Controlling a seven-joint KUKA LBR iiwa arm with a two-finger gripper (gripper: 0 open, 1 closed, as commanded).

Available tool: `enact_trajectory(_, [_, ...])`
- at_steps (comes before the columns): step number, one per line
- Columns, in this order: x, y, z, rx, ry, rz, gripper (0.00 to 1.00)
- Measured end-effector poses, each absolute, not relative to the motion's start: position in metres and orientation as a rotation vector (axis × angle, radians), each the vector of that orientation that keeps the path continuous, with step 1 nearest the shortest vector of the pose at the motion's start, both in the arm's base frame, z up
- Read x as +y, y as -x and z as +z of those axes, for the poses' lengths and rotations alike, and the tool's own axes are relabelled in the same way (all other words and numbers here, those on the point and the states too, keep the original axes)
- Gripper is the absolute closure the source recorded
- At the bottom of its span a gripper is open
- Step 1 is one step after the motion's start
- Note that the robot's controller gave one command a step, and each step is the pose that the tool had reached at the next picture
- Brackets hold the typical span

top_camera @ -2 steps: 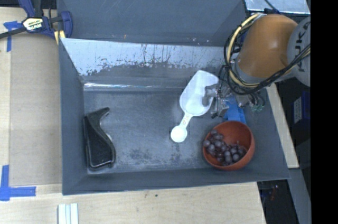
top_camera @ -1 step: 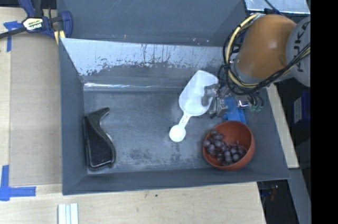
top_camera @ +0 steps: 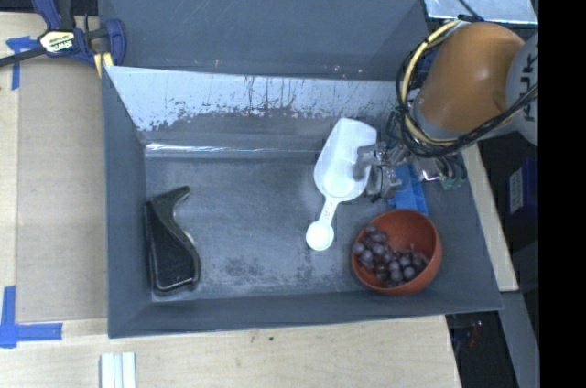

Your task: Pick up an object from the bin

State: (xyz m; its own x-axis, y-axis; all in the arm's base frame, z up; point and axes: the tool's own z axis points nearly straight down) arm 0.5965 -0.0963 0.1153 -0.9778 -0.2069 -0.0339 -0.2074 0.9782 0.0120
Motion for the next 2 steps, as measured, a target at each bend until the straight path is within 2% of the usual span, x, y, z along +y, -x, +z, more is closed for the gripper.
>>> enact_trajectory(1, [-0.0938,-0.5931,0.1129,3.092,0.248,0.020,1.00])
enact_trajectory(2, [-0.0925,-0.5995,0.1143,3.095,0.293,0.033,1.00])
